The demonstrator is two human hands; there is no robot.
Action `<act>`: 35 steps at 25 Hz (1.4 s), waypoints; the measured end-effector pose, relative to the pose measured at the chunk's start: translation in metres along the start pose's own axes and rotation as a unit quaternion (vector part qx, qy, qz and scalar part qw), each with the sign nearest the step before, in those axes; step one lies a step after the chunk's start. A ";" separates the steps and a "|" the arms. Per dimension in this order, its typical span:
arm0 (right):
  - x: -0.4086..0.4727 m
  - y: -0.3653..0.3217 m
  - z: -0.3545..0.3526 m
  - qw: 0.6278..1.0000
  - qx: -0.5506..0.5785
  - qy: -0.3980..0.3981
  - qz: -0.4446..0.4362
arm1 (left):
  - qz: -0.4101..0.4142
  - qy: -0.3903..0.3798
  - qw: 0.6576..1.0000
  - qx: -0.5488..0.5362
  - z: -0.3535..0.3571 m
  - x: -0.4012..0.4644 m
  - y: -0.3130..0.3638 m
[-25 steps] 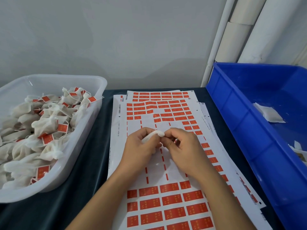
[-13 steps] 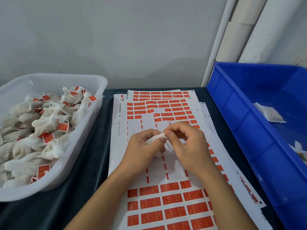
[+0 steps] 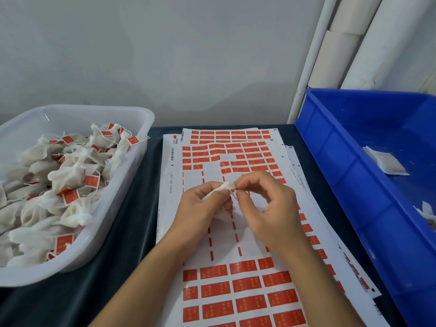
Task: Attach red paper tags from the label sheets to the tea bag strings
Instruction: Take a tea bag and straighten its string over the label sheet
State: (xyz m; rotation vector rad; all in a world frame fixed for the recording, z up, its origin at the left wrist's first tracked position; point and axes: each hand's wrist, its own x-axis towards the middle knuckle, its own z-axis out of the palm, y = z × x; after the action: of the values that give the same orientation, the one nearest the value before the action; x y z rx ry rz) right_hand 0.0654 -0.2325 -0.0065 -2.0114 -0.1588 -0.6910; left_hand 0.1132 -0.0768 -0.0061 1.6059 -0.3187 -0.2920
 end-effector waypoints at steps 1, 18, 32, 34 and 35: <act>0.000 0.000 0.000 1.000 -0.012 -0.006 -0.017 | -0.003 0.001 1.000 -0.012 -0.001 0.000 0.001; -0.004 0.002 0.005 0.993 -0.116 0.010 -0.019 | -0.004 0.022 1.000 -0.002 0.003 -0.001 -0.003; -0.005 0.004 0.014 0.979 -0.197 -0.005 0.054 | 0.037 0.048 0.995 0.084 0.011 -0.004 -0.007; -0.005 0.003 0.012 0.981 -0.184 -0.017 0.058 | 0.037 0.045 0.995 0.079 0.011 -0.004 -0.007; -0.005 0.002 0.012 0.984 -0.169 -0.024 0.059 | 0.036 0.045 0.996 0.075 0.011 -0.004 -0.007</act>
State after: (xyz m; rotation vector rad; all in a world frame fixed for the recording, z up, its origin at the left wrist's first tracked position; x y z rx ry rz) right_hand 0.0672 -0.2229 -0.0154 -2.3410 0.0541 -0.6260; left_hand 0.1056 -0.0852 -0.0135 1.7455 -0.3352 -0.1424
